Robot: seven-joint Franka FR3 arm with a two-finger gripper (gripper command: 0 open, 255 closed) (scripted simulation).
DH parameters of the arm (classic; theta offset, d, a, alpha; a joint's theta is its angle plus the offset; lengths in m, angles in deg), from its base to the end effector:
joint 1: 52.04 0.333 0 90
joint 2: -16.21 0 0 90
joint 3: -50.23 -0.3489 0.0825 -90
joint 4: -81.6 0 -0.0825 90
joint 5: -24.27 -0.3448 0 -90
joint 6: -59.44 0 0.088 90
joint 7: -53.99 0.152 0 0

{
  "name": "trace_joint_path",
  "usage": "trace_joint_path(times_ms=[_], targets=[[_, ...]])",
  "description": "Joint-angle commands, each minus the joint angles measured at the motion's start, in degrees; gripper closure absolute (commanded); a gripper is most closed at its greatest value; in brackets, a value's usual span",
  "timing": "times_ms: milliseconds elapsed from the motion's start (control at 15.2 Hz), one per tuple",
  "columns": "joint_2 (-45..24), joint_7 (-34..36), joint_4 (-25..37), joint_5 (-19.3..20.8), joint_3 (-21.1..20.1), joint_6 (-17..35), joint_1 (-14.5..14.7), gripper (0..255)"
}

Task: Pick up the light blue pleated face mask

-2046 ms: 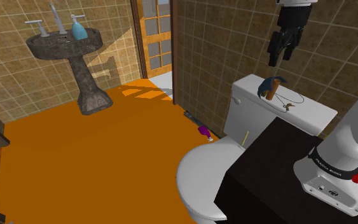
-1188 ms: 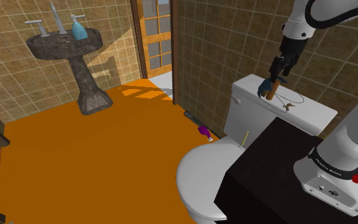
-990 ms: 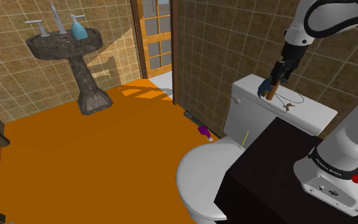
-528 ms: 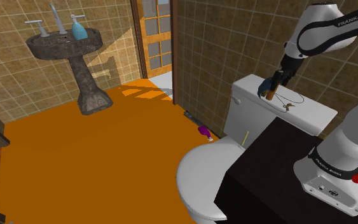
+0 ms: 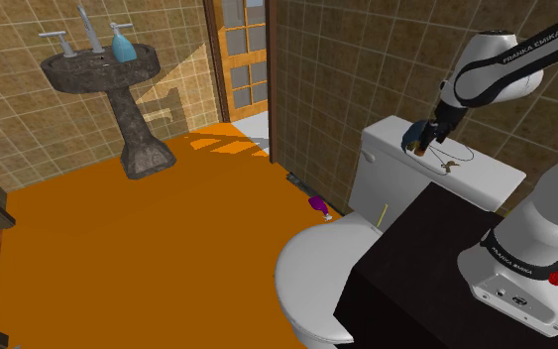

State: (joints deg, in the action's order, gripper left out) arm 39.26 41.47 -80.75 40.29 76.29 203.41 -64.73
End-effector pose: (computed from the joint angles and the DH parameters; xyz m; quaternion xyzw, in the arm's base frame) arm 0.2597 -0.1991 0.3220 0.9941 -0.1039 0.0291 0.0119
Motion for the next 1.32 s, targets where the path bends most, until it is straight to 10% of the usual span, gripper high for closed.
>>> trace_joint_path(times_ms=[0,198,264,1254], targets=[[-1.65,-0.33,-0.51,-0.06,0.58,2.22,0.16,0],[-2.2,-0.4,-0.64,-0.13,0.72,2.89,0.25,0],[-2.2,-0.37,-0.62,-0.15,0.7,2.86,0.28,255],[3.08,0.14,0.96,0.18,-0.74,-3.94,-0.48,255]])
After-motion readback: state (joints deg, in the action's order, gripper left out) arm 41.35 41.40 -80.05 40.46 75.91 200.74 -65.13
